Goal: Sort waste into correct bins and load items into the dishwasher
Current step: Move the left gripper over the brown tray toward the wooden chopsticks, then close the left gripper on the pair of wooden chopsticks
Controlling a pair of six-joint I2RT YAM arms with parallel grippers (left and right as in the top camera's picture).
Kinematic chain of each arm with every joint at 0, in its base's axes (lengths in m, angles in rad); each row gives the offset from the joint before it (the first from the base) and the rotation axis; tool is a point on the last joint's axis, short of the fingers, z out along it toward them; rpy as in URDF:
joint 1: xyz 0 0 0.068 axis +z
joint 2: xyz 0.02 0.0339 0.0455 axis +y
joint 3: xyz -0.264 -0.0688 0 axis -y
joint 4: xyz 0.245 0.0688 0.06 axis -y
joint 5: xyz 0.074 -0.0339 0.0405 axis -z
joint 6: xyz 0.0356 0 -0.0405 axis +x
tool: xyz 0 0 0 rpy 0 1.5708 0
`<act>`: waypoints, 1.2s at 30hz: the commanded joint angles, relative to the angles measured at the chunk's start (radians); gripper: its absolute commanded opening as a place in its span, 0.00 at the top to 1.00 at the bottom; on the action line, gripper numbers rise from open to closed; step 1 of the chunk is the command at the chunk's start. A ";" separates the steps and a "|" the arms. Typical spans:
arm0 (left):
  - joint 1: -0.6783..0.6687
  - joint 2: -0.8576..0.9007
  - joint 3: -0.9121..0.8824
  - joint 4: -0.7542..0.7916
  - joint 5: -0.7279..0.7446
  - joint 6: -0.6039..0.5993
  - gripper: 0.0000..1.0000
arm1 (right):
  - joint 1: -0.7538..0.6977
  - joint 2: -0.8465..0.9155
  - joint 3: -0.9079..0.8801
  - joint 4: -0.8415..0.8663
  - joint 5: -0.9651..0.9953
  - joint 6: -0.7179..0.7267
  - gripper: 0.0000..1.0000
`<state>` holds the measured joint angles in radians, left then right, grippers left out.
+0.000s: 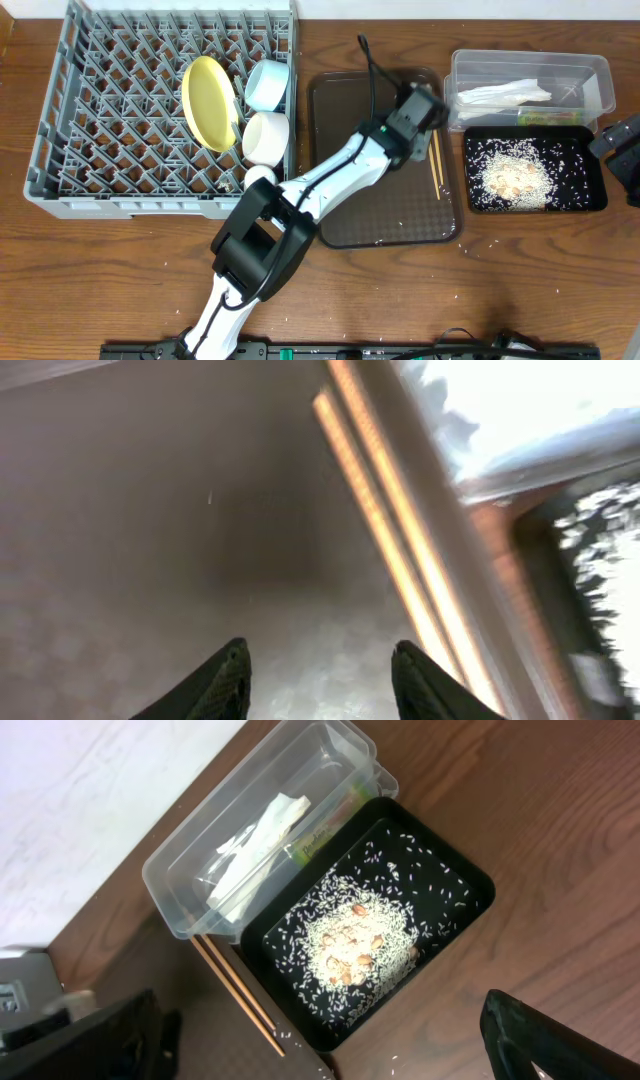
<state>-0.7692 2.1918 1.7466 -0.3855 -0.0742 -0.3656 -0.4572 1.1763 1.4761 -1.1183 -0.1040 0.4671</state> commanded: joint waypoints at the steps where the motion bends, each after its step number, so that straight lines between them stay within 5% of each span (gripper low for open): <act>1: 0.003 0.003 0.077 -0.060 0.047 -0.006 0.52 | -0.010 0.000 0.003 -0.001 -0.001 0.011 0.01; 16: -0.009 0.100 0.108 -0.010 0.138 0.014 0.51 | -0.010 0.000 0.003 -0.001 -0.002 0.011 0.01; 36: -0.037 0.201 0.108 0.145 0.016 0.212 0.51 | -0.010 0.000 0.003 -0.001 -0.002 0.011 0.01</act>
<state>-0.8089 2.3577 1.8339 -0.2485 -0.0273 -0.2089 -0.4572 1.1763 1.4761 -1.1183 -0.1040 0.4671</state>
